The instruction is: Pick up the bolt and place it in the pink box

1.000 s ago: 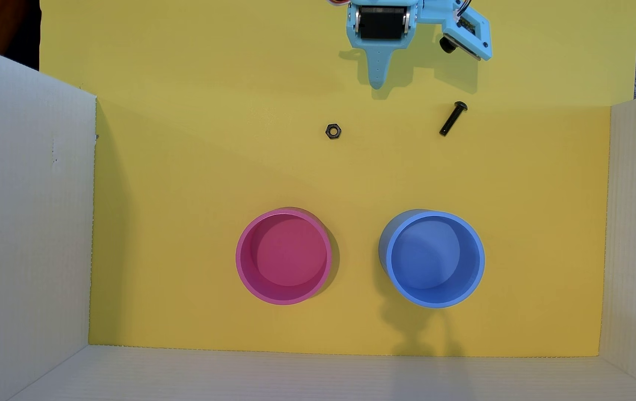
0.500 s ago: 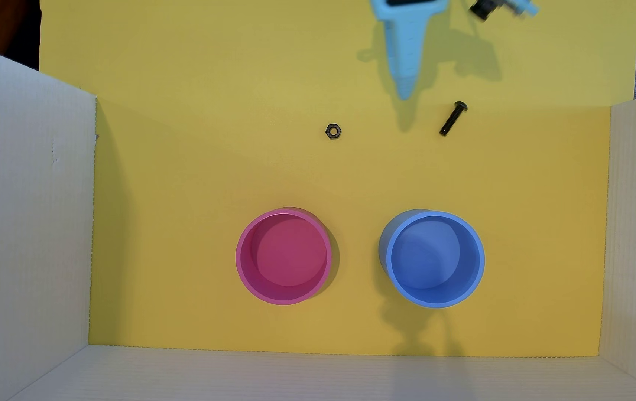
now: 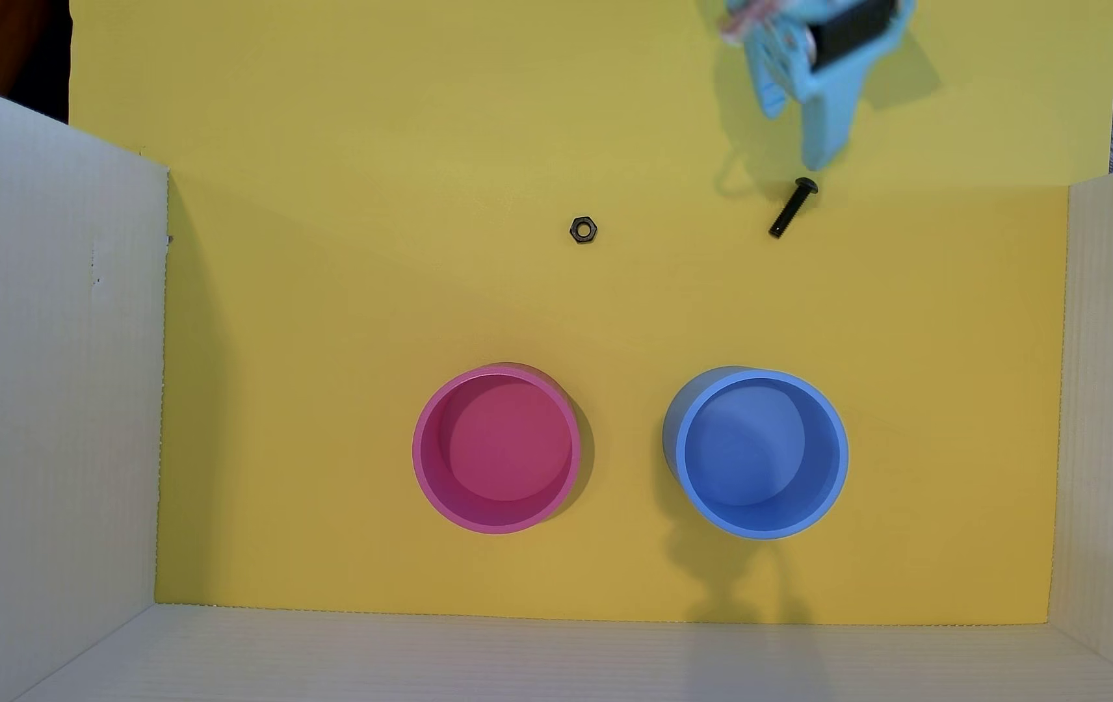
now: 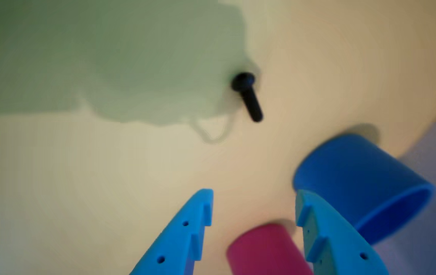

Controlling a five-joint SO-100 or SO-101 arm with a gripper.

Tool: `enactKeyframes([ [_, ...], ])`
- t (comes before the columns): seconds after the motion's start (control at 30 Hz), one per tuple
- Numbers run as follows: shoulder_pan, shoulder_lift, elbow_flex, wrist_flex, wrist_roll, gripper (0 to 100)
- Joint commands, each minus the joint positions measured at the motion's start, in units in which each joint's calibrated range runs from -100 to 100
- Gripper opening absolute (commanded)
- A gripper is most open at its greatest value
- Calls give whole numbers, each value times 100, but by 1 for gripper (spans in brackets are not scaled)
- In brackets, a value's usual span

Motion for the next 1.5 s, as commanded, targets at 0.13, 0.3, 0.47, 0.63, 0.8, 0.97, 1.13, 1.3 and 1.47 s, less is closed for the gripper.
enactKeyframes([
  [0.13,-9,1447,-913,-58,-16,16],
  [0.3,-17,1867,-1238,-109,-6,15],
  [0.47,-24,2398,-1256,-555,15,15],
  [0.63,-39,2920,-1266,-1045,15,15],
  [0.8,-24,3122,-1275,-1165,20,15],
  [0.97,-39,3307,-1275,-1190,26,16],
  [1.13,-46,3644,-1446,-1293,93,15],
  [1.3,-53,4006,-1465,-1516,93,15],
  [1.47,-83,4073,-1501,-1482,99,15],
])
